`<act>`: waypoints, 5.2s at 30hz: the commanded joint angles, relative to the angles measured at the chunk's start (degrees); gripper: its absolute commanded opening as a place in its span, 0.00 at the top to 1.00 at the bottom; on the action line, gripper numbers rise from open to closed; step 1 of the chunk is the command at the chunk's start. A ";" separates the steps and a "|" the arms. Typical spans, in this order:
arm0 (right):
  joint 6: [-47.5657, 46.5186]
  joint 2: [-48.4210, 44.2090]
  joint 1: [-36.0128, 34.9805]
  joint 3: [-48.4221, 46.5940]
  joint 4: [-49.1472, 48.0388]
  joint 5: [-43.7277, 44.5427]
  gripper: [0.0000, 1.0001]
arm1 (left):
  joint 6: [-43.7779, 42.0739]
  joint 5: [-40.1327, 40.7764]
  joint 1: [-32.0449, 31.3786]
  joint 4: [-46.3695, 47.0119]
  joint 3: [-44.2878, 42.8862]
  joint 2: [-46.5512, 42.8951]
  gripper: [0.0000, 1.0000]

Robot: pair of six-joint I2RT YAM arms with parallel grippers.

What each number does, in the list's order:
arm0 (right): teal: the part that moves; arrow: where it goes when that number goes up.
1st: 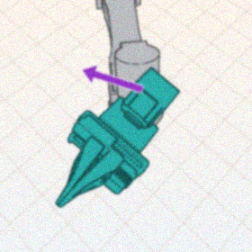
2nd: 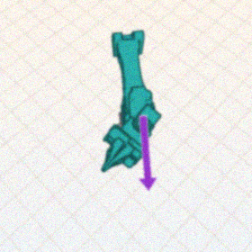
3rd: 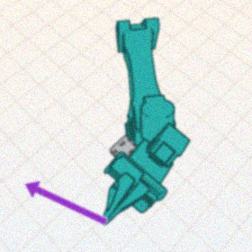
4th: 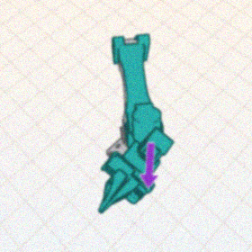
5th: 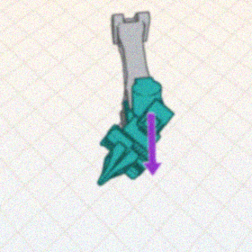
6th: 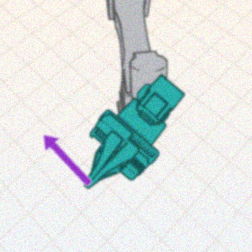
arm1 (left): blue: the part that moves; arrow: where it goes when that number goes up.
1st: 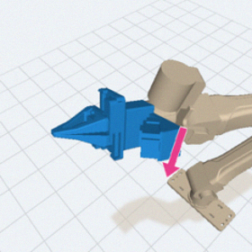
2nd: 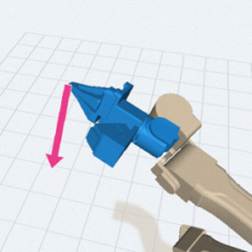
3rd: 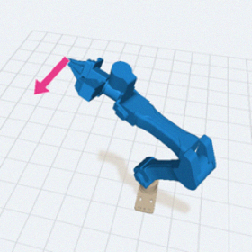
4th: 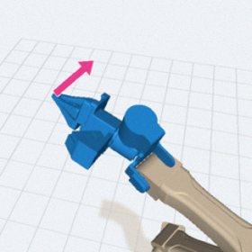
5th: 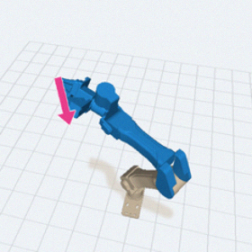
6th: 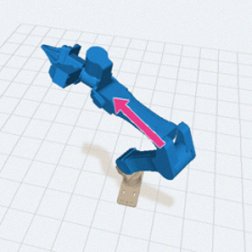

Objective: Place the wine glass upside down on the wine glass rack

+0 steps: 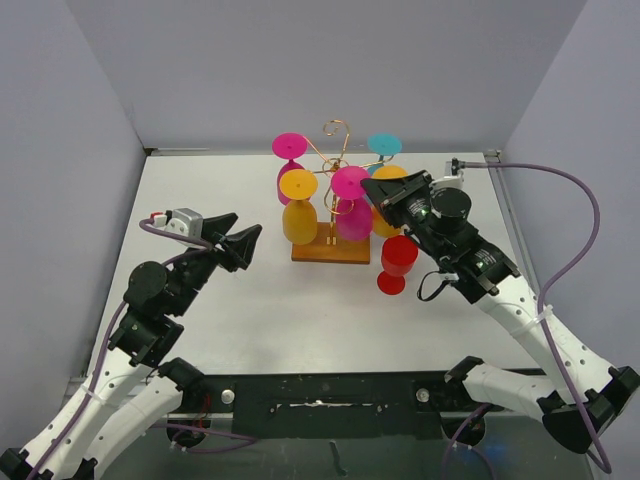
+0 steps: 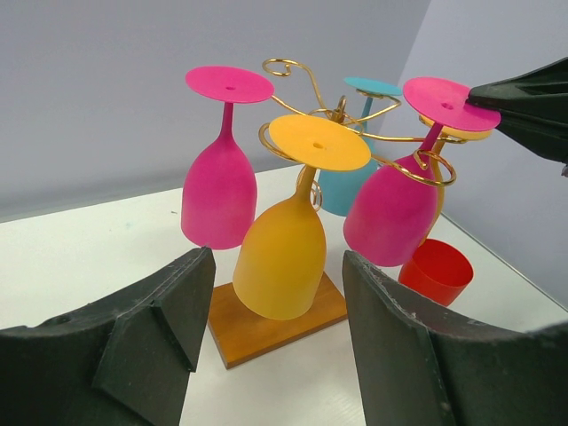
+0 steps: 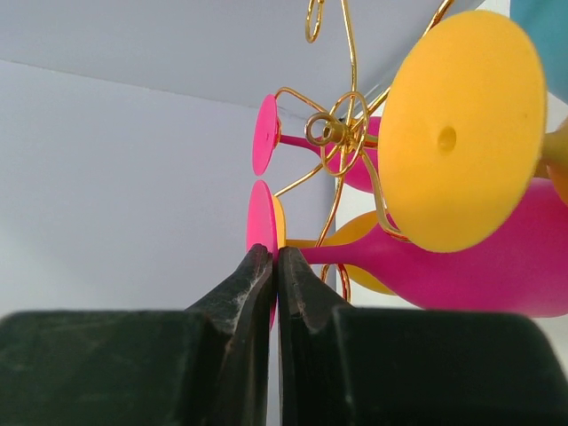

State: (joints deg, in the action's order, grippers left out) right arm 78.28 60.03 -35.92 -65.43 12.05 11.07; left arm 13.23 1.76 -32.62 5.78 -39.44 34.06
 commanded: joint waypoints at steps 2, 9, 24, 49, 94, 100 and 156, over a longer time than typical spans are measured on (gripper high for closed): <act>-0.98 0.72 0.61 -1.43 -5.39 -2.68 1.00 | -0.40 0.85 0.24 1.51 -0.11 -0.14 0.42; -1.28 2.47 0.77 -2.24 -5.99 -6.05 1.00 | -0.31 0.99 0.19 1.43 -0.02 -0.44 0.42; -0.64 4.19 0.85 -2.80 -6.75 -11.92 1.00 | -0.31 1.15 0.24 1.16 0.07 -0.76 0.42; 0.30 -1.04 0.81 0.47 -1.84 -12.42 1.00 | 0.29 0.67 0.19 2.30 0.42 -0.34 0.42; -0.10 -1.55 0.79 1.53 2.91 -3.86 0.63 | 0.08 1.26 0.24 1.51 0.51 -0.86 0.42; -0.59 -3.64 0.82 1.80 3.42 -3.60 0.49 | 0.30 1.07 0.19 1.47 0.21 -0.71 0.41; -37.66 1.69 15.62 8.10 27.32 1.97 0.67 | 0.12 3.50 0.32 1.86 0.87 -0.96 0.40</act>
State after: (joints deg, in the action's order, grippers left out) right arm 42.72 60.84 -20.49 -55.81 42.30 14.22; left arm 14.13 4.51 -32.51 5.74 -37.95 33.45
